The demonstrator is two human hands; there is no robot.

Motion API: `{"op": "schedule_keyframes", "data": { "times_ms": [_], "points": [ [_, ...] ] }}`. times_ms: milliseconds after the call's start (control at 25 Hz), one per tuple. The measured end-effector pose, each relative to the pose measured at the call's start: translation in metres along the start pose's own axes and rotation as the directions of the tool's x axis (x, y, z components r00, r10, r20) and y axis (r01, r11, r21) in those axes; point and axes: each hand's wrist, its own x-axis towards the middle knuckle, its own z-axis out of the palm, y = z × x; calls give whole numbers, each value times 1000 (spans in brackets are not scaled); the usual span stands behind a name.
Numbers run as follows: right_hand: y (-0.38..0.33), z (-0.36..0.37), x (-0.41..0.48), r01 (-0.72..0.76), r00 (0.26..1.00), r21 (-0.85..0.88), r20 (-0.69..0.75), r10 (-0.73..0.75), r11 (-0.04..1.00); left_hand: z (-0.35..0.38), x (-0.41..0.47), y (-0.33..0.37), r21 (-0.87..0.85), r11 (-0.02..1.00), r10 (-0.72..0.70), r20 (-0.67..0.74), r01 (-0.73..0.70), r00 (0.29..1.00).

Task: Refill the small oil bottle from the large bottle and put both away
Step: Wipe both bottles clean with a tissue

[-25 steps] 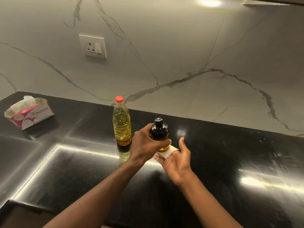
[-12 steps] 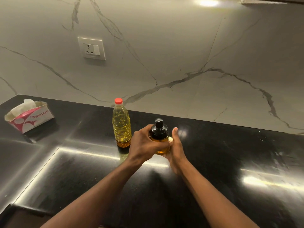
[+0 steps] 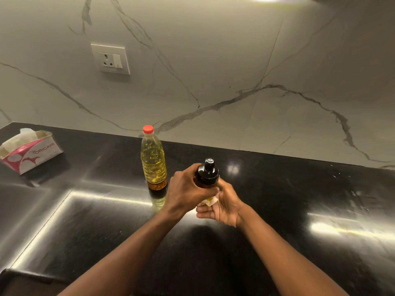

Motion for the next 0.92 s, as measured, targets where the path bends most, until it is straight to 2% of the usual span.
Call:
{"op": "schedule_keyframes", "data": {
  "times_ms": [160, 440, 680, 920],
  "points": [
    [1, 0, -15, -5, 996, -81, -95, -3, 997, -4, 13, -17, 34, 999, -19, -35, 20, 999],
    [3, -11, -33, 120, 918, -219, -347, -192, 968, 11, 34, -62, -2, 988, -152, -87, 152, 985],
    [26, -12, -38, 71, 916, -234, -370, -156, 970, 35, 49, -98, -35, 968, -252, -51, 250, 966],
    [36, -20, -42, 41, 925, -289, -352, -146, 956, 52, 58, -122, 11, 964, -266, -6, 266, 964]
  ]
}}
